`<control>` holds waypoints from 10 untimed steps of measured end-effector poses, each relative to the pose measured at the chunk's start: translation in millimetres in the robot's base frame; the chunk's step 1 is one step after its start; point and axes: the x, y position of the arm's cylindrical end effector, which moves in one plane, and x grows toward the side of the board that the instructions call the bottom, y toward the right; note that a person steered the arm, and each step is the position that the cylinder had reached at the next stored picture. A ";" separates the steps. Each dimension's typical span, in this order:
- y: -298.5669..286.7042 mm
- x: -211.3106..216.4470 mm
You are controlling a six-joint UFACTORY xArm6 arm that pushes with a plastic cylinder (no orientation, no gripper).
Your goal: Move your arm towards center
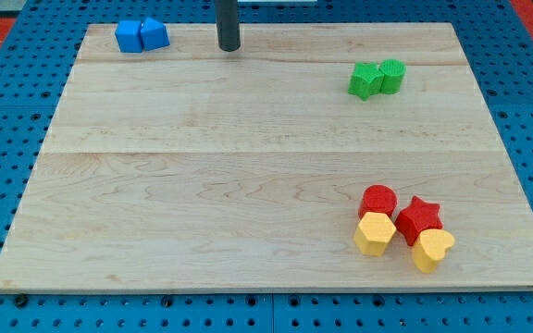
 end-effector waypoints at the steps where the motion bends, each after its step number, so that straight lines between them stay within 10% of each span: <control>1: 0.0 0.0; 9: 5.9 0.6; 10: 36.4 53.4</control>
